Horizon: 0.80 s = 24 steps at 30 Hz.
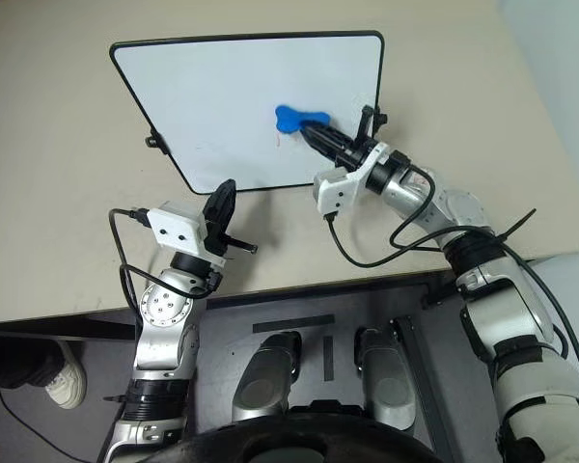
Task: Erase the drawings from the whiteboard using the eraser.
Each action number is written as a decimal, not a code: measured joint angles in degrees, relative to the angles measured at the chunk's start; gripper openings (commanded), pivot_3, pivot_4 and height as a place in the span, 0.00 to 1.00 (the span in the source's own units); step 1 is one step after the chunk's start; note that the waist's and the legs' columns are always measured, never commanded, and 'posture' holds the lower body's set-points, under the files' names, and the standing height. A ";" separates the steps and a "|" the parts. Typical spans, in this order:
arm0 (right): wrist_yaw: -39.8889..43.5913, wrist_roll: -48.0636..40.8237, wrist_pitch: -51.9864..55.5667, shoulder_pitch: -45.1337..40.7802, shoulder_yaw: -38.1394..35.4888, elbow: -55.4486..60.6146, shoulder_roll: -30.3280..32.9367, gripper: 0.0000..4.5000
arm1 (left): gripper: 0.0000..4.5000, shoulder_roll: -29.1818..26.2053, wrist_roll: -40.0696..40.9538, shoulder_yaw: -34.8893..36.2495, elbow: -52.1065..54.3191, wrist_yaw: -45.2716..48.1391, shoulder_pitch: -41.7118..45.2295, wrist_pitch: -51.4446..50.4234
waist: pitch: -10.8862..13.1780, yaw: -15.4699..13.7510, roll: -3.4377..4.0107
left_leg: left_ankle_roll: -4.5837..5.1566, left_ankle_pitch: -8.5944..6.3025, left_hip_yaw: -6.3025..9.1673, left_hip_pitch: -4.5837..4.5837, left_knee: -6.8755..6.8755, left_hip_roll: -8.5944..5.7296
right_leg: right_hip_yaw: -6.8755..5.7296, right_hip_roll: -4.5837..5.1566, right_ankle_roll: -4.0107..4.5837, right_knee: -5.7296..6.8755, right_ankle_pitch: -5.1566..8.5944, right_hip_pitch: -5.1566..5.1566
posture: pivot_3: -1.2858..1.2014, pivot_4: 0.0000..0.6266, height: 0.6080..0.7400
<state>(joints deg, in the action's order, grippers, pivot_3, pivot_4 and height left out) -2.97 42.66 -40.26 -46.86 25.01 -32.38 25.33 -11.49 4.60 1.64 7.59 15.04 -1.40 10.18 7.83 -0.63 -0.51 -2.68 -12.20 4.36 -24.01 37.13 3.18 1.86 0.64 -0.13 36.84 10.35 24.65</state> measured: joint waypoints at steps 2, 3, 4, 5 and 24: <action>0.42 -0.22 0.00 0.02 0.02 0.02 0.00 0.00 | 0.00 -0.04 0.00 0.00 0.00 0.00 0.00 0.00 | 0.00 0.00 0.00 | 0.00 0.00 0.00 -0.01 0.00 0.00 | 0.00 0.00 0.00 -0.01 0.00 0.01 | 0.52 0.24 1.00; 1.11 -0.55 -0.05 0.02 0.04 0.02 -0.01 0.00 | 0.00 -0.04 0.00 0.00 0.00 0.00 0.00 0.00 | 0.00 0.00 0.00 | 0.00 0.00 -0.01 -0.01 0.00 0.00 | 0.01 0.00 -0.01 -0.02 0.00 0.00 | 0.52 0.24 1.00; 1.99 -1.02 -0.14 0.04 0.06 0.01 -0.03 0.00 | 0.00 -0.04 0.00 0.00 0.00 0.00 0.00 0.00 | 0.00 0.00 0.00 | 0.00 0.00 -0.01 -0.01 0.00 0.00 | 0.01 -0.01 -0.01 -0.02 0.00 0.00 | 0.52 0.24 1.00; 3.28 -1.36 -0.29 0.17 0.27 -0.05 -0.03 0.00 | 0.00 -0.04 0.00 -0.01 0.00 0.00 0.01 0.00 | -0.01 0.00 -0.01 | 0.00 0.00 -0.01 0.00 0.00 0.00 | 0.01 -0.01 -0.01 -0.02 0.00 -0.01 | 0.52 0.24 1.00; 0.73 1.72 3.06 1.83 2.25 1.20 -0.22 0.00 | 0.00 -0.03 -0.01 -0.11 0.00 -0.02 0.13 0.00 | 0.02 0.08 0.03 | -0.01 0.00 -0.01 -0.03 -0.02 0.07 | 0.02 -0.03 0.03 -0.04 -0.09 0.07 | 0.52 0.24 1.00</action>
<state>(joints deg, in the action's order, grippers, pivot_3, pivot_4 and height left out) -2.24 44.38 -37.20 -45.03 27.26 -31.18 25.11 -11.52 4.59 1.53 7.59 15.03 -1.27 10.18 7.85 -0.55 -0.48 -2.69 -12.20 4.34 -24.04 37.11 3.25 1.88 0.61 -0.10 36.81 10.26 24.72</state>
